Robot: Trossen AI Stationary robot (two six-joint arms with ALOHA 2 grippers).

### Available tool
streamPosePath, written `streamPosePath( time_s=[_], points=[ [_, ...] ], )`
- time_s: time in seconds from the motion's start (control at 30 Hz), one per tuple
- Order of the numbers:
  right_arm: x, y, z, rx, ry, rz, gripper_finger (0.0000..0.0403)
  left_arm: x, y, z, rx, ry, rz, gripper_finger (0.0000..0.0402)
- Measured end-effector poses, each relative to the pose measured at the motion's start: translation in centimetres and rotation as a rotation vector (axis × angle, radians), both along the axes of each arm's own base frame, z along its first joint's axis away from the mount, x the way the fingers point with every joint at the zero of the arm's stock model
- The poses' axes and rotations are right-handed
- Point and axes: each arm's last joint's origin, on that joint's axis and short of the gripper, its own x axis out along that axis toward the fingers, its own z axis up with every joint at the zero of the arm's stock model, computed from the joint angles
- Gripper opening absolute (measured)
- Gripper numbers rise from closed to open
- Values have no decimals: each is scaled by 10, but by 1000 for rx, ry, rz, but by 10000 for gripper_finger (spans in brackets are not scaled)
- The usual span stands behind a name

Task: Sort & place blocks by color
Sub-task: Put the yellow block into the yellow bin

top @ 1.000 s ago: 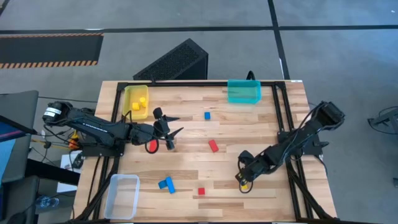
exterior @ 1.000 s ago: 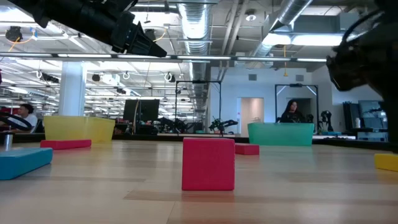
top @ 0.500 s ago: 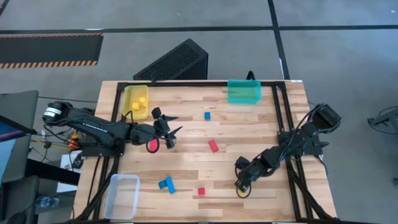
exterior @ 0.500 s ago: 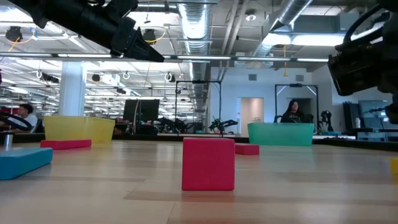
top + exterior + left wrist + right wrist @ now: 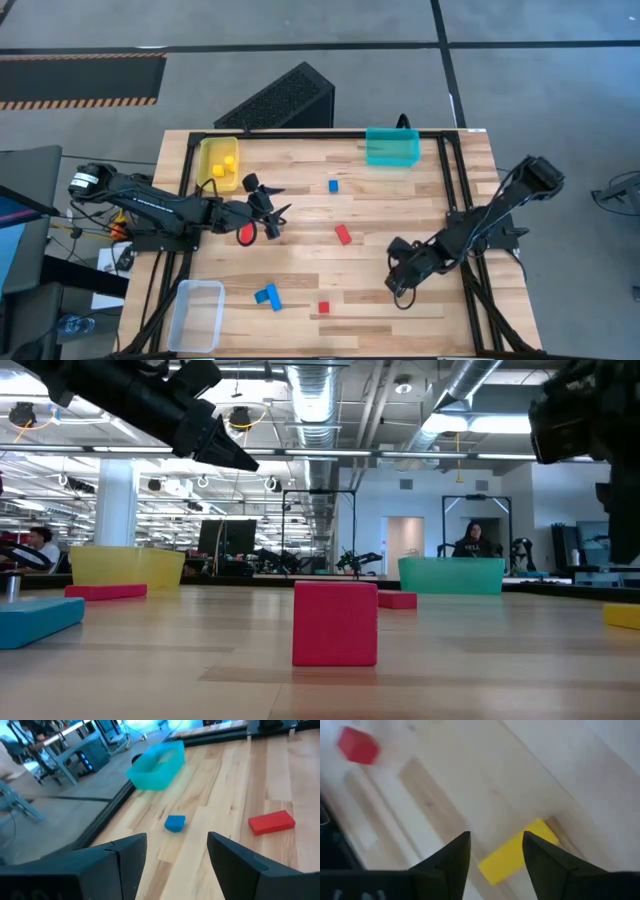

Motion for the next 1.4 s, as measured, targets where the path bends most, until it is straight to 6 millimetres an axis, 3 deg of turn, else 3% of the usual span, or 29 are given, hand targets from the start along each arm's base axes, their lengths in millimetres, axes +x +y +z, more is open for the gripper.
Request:
streamPosePath(
  time_s=[0.23,0.43,0.73,0.93,1.1,1.4],
  points=[
    [1,3,-27,47,196,-112,254,-1,0,-2,-53,-13,24,200],
    [16,7,-39,145,212,-83,260,-1,3,-2,-55,-8,36,200],
    [11,-8,-37,96,288,-103,260,-4,4,-8,-81,31,76,200],
    [-4,-20,-22,-7,295,-93,260,-5,4,-9,-79,43,87,200],
    [-5,-22,-8,37,219,-143,260,-5,4,-9,-72,43,95,200],
    [1,-18,-24,-6,250,-195,260,-6,4,-10,-83,43,103,200]
  ],
)
